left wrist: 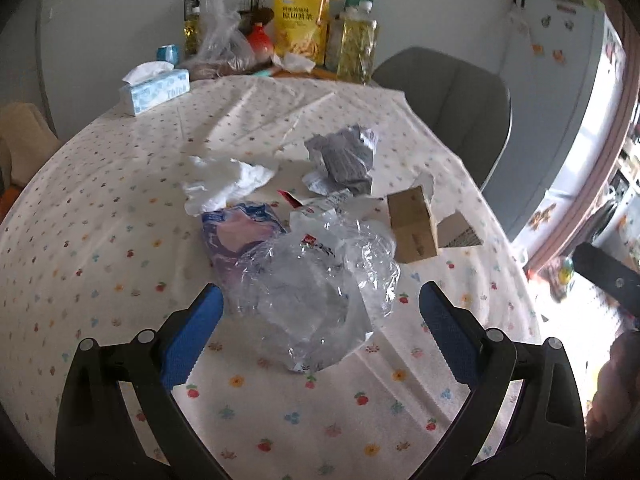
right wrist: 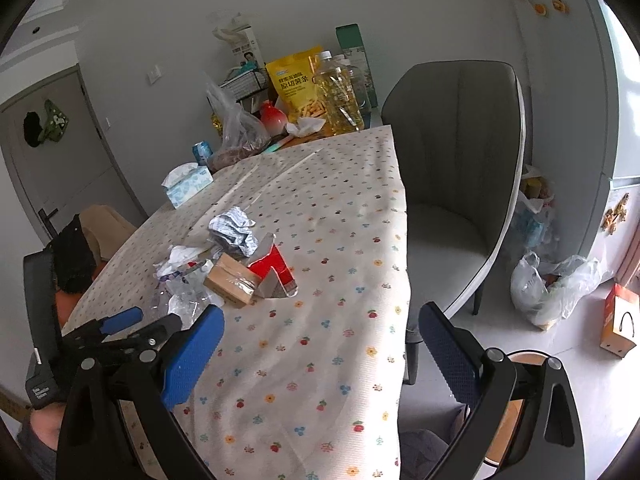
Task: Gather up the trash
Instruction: 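Grasp the crumpled clear plastic bag with the left gripper, then grasp the red-and-white carton with the right gripper while left holds the plastic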
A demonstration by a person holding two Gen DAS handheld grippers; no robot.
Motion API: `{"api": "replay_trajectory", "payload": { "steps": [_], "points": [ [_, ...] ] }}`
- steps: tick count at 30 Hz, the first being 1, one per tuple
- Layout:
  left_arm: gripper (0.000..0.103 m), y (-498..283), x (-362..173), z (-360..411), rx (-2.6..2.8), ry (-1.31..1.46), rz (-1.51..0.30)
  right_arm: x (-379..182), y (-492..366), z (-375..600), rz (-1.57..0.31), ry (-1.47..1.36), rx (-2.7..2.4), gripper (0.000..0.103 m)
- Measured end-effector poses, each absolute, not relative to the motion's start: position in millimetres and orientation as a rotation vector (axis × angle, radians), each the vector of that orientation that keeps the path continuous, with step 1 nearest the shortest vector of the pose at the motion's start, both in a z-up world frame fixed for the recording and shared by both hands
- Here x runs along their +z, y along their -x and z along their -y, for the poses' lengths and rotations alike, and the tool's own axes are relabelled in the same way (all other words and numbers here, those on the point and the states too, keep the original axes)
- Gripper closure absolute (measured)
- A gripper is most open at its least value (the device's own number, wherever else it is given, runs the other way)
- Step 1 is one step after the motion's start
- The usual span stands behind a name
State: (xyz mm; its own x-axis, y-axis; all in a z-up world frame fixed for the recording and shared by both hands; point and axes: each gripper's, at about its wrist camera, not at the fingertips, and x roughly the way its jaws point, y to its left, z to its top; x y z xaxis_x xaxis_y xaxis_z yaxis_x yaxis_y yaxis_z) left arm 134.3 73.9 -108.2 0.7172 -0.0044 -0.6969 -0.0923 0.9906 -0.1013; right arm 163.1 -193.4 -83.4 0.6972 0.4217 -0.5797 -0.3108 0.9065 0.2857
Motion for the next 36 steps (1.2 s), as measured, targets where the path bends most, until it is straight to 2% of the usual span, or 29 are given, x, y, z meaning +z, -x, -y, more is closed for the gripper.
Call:
{"api": "replay_trajectory", "payload": {
  "steps": [9,12,17,20,24,32,33,34,35,36],
  "points": [
    [0.006,-151.2,-121.3,-89.0,0.084,0.233,-0.854,-82.9,-165.5,191.3,-0.693,-0.159,0.424,0.008],
    [0.015,-145.6,-119.1,-90.0,0.077,0.251,-0.842,-83.2,-167.7,183.6,-0.700,-0.136,0.446,0.008],
    [0.016,-128.8,-105.5,-92.2,0.064,0.251,-0.802,-85.1,-172.8,164.9,-0.719,-0.084,0.493,0.010],
    [0.016,-117.7,-92.5,-97.4,0.076,0.244,-0.756,-87.8,-182.0,151.7,-0.744,-0.053,0.517,0.018],
    [0.016,-106.4,-78.5,-109.1,0.099,0.248,-0.715,-96.0,-200.7,133.4,-0.805,-0.008,0.526,0.038],
    [0.016,-95.8,-68.1,-127.0,0.146,0.272,-0.683,-113.9,-233.2,125.8,-0.899,-0.081,0.523,0.044],
    [0.016,-95.3,-67.1,-127.0,0.146,0.273,-0.680,-117.1,-236.9,124.5,-0.917,-0.092,0.531,0.052],
    [0.016,-94.2,-66.5,-126.9,0.145,0.272,-0.676,-119.9,-240.0,123.8,-0.936,-0.104,0.541,0.068],
    [0.016,-93.0,-66.1,-126.0,0.143,0.270,-0.673,-122.2,-242.1,123.5,-0.949,-0.116,0.550,0.078],
    [0.016,-92.2,-65.7,-124.8,0.142,0.268,-0.670,-122.7,-242.4,124.1,-0.951,-0.125,0.554,0.084]
  ]
}}
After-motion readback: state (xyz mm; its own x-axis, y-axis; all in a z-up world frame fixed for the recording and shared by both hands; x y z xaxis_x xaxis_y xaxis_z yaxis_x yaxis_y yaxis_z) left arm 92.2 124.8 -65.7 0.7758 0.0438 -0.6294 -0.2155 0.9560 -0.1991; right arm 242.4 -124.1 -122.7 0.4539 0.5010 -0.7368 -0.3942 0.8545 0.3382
